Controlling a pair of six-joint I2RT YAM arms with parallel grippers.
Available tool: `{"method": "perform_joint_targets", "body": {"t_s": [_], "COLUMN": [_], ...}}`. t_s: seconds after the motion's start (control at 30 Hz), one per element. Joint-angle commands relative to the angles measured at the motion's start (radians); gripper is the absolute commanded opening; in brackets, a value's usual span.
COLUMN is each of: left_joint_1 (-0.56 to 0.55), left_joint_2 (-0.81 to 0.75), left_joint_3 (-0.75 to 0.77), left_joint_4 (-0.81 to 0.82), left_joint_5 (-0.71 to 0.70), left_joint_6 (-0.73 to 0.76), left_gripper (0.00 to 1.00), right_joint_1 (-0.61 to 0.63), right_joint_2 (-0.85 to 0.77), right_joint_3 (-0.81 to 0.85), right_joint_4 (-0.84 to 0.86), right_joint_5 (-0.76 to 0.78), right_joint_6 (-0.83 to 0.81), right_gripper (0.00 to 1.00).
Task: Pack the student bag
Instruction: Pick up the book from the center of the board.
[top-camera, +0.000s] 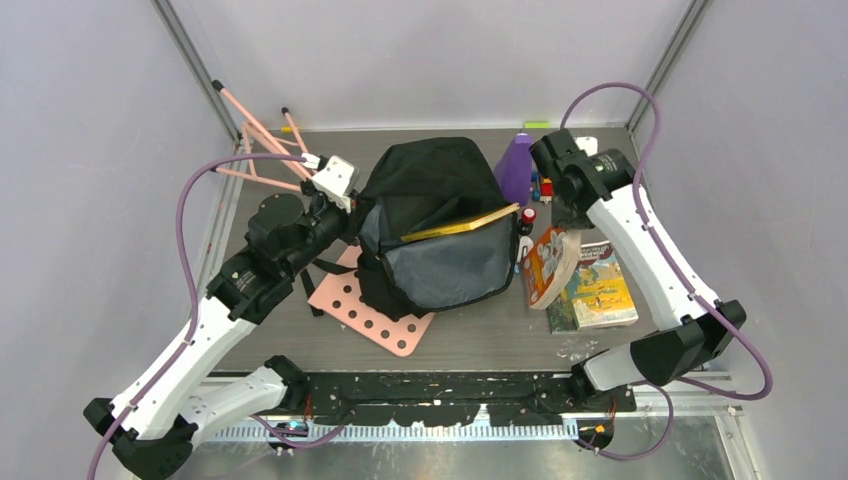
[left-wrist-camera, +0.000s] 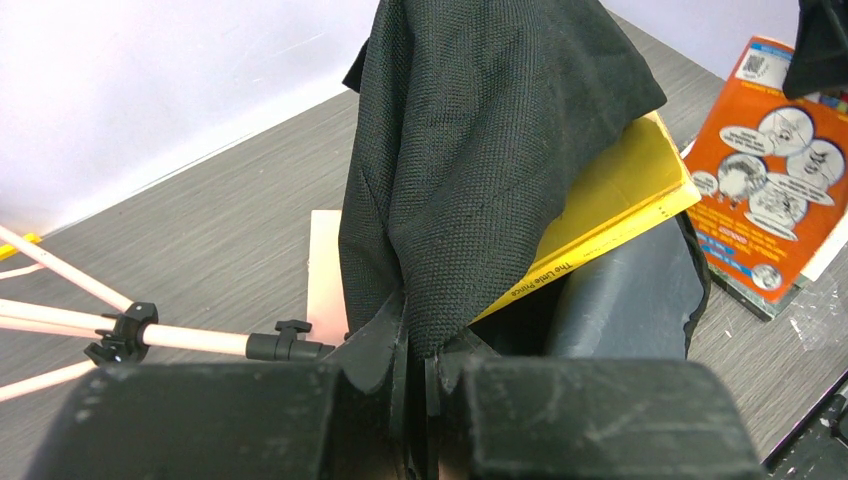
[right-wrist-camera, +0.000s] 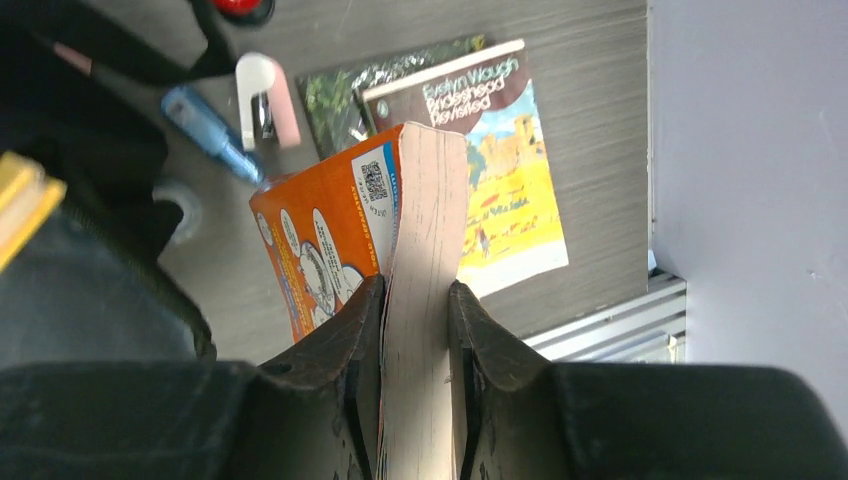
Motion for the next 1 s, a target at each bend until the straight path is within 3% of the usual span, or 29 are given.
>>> {"method": "perform_joint_targets", "body": {"t_s": [0.0, 0.17, 0.33, 0.47, 0.6, 0.77, 0.87, 0.97], "left_joint_1": [0.0, 0.0, 0.001, 0.0, 0.0, 0.001, 0.001, 0.0], "left_joint_2": [-0.003, -0.003, -0.003, -0.005, -0.012, -0.019, -0.022, -0.025], "left_joint_3": [0.018, 0.018, 0.018, 0.018, 0.018, 0.018, 0.018, 0.018], "left_joint_4": [0.047, 0.045, 0.046, 0.046, 0.046, 0.048, 0.048, 0.049], "left_joint_5": [-0.008, -0.004, 0.001, 0.003, -0.001, -0.002, 0.002, 0.007], "left_joint_6": [0.004, 0.001, 0.0, -0.001, 0.0, 0.001, -0.001, -0.004], "left_gripper": [0.0, 0.0, 0.0, 0.0, 0.0, 0.0, 0.0, 0.0], "right_joint_1": [0.136, 0.305, 0.377, 0.455, 0.475, 0.476, 0.475, 0.476], "right_joint_2": [-0.005, 0.034, 0.012, 0.044, 0.047, -0.052, -0.117, -0.187], "right_joint_3": [0.021, -0.084, -0.206, -0.257, -0.308, -0.426, -0.481, -0.54], "right_joint_4": [-0.157, -0.13, 0.013, 0.035, 0.089, 0.224, 0.275, 0.307], "right_joint_5": [0.119, 0.13, 0.096, 0.161, 0.105, 0.006, -0.036, -0.066], "right_joint_6": [0.143, 0.259, 0.308, 0.356, 0.372, 0.381, 0.399, 0.408], "right_gripper": [0.01, 0.01, 0.01, 0.01, 0.02, 0.29, 0.4, 0.44]}}
